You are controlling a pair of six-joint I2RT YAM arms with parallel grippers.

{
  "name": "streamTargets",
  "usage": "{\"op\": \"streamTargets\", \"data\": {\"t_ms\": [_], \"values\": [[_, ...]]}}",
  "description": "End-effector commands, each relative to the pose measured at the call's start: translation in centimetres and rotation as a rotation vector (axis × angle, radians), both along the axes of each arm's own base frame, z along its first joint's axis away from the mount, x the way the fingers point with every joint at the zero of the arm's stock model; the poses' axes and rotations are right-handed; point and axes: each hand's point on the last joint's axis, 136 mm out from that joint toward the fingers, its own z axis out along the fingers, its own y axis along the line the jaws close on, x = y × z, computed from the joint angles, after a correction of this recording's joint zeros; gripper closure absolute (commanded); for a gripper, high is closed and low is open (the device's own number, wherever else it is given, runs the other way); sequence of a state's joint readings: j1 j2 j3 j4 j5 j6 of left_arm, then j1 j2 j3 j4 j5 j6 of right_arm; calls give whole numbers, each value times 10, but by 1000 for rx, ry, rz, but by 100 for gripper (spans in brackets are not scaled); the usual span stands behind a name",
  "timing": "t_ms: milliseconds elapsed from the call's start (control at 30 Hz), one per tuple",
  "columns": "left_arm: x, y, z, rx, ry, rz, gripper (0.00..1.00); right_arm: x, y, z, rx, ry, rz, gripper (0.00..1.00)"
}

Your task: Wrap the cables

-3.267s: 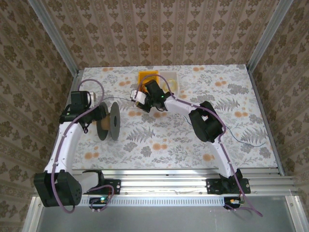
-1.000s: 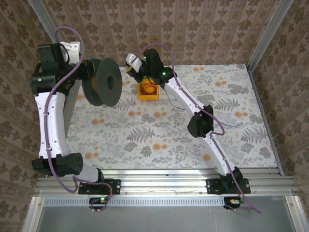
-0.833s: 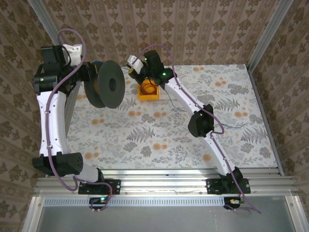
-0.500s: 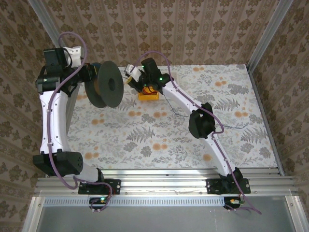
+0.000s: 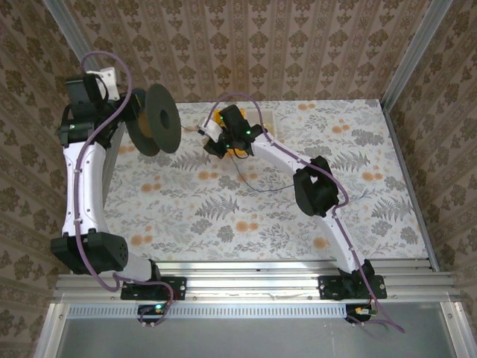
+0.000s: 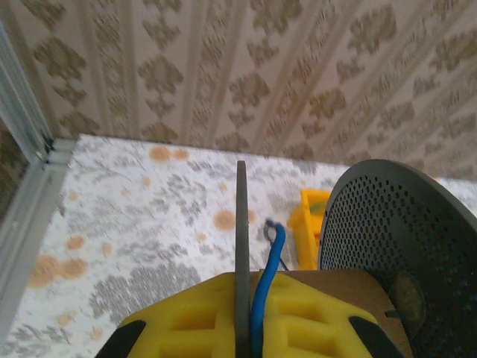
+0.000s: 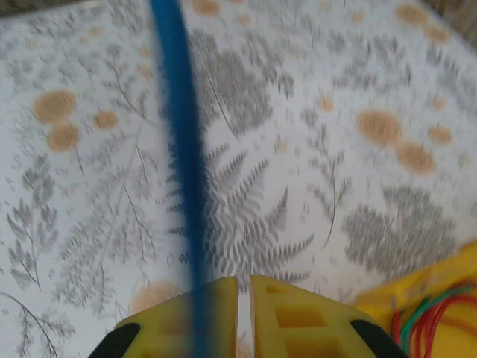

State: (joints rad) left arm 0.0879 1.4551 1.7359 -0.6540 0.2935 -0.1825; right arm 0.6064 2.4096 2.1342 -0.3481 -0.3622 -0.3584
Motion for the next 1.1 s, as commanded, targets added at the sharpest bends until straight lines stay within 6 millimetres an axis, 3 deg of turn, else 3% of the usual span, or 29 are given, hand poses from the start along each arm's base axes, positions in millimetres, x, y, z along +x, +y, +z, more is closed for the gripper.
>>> {"op": "streamTargets", "data": {"t_ms": [0, 233, 367, 500, 700, 800, 933, 1067], "values": [[-7, 9, 79, -9, -251, 56, 100, -1, -20, -13, -42, 57, -56, 80], [-5, 15, 80, -14, -258, 86, 100, -12, -23, -27, -42, 103, -63, 81], [-4, 24, 81, -16, -271, 128, 100, -21, -26, -29, -44, 111, -71, 100], [-2, 32, 84, -33, -291, 170, 100, -35, -28, -29, -95, 118, -57, 100], [8, 43, 83, -55, -319, 234, 100, -71, -25, -33, -231, 117, 27, 100], [16, 46, 79, -68, -316, 252, 100, -99, -19, -36, -314, 113, 100, 100], [28, 42, 67, -60, -294, 254, 100, -134, -6, -25, -378, 62, 205, 100], [40, 30, 50, -16, -250, 231, 100, -156, 6, 12, -381, -31, 276, 100]]}}
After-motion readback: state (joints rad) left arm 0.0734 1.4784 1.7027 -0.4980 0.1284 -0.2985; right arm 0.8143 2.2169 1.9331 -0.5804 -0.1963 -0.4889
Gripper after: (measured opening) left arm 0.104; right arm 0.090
